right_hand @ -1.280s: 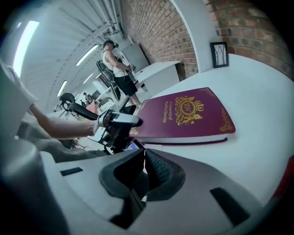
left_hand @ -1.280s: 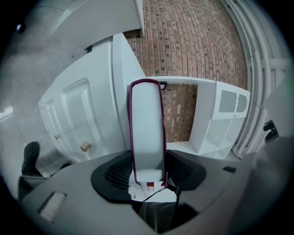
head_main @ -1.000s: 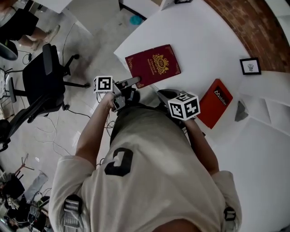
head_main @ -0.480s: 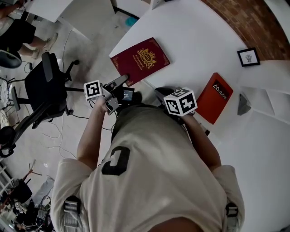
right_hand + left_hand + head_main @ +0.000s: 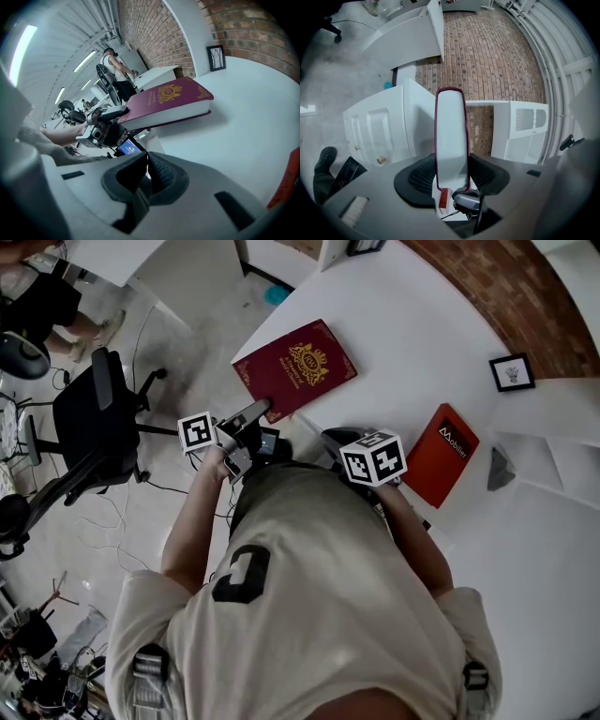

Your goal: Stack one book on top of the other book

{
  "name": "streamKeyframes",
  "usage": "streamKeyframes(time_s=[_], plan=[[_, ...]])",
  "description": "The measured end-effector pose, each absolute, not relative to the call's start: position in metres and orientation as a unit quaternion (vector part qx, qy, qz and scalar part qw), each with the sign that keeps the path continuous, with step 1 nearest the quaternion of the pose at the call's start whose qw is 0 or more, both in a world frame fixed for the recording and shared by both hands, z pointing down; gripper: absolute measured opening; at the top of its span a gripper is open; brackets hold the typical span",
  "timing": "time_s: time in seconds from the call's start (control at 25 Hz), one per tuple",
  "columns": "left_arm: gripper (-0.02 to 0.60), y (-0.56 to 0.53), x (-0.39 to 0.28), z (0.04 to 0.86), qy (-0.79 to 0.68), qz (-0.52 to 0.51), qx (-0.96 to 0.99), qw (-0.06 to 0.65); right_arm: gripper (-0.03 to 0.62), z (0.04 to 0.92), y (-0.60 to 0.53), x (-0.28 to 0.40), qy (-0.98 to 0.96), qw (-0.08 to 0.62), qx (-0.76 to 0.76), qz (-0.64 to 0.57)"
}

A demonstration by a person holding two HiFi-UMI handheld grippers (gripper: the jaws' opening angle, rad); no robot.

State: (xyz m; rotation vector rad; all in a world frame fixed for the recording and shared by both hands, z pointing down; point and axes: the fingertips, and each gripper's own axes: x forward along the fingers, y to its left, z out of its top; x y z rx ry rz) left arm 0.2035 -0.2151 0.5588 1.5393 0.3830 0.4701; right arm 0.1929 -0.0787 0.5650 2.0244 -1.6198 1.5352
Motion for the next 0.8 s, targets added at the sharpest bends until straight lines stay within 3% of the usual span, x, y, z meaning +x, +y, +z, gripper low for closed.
streamKeyframes(time_s=[0.8], plan=[[0.209, -0.226, 0.203, 0.565, 0.199, 0.214, 0.666, 0.686, 0.005, 0.574, -0.094, 0.170, -0.505, 0.067, 0.680, 0.526]])
